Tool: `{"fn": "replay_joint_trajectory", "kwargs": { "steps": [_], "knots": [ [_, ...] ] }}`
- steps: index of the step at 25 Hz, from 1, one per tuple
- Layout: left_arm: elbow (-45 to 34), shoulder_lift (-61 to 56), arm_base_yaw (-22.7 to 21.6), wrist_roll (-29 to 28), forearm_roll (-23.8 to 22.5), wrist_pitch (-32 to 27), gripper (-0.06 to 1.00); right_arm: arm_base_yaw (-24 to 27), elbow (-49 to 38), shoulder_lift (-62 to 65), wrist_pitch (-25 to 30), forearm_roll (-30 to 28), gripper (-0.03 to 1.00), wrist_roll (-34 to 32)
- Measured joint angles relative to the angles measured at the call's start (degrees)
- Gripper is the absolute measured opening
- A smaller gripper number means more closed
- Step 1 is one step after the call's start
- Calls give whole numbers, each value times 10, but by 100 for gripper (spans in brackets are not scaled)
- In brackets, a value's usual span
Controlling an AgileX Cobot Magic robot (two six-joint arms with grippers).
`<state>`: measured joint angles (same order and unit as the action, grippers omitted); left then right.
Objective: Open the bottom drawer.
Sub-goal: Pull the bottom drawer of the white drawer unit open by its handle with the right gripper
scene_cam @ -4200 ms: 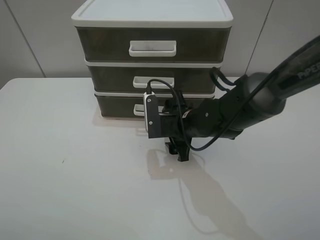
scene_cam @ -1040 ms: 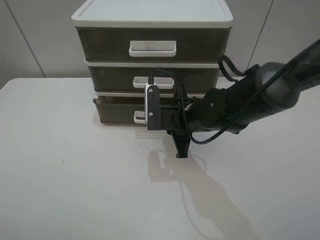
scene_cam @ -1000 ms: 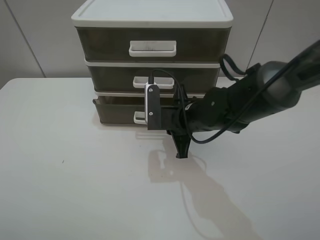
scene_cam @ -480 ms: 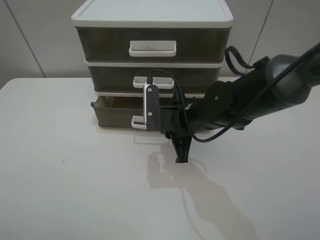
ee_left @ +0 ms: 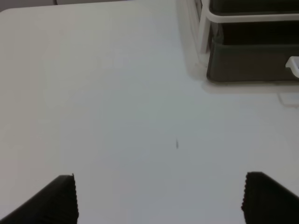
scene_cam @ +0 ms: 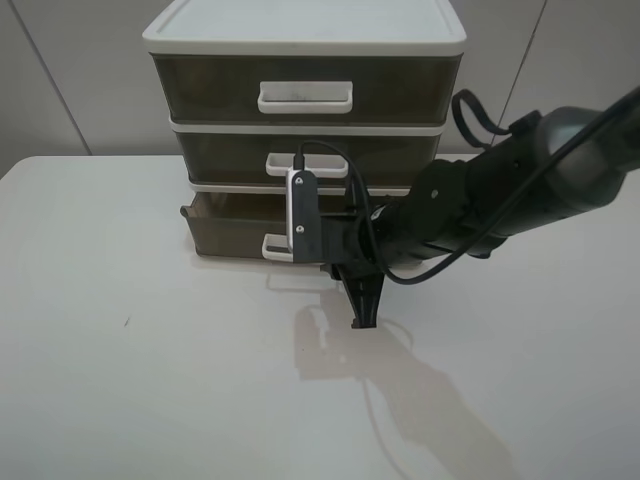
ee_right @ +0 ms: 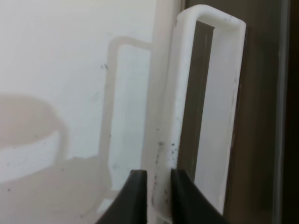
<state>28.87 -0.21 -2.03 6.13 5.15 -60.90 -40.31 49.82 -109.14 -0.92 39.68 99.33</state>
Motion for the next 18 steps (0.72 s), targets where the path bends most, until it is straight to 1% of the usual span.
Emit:
{"fn": "replay_joint_trajectory", "kwargs": {
  "steps": [18],
  "knots": [
    [0,0,0,0,0,0,72,16,1,3,27,-4,3,0]
  ]
}}
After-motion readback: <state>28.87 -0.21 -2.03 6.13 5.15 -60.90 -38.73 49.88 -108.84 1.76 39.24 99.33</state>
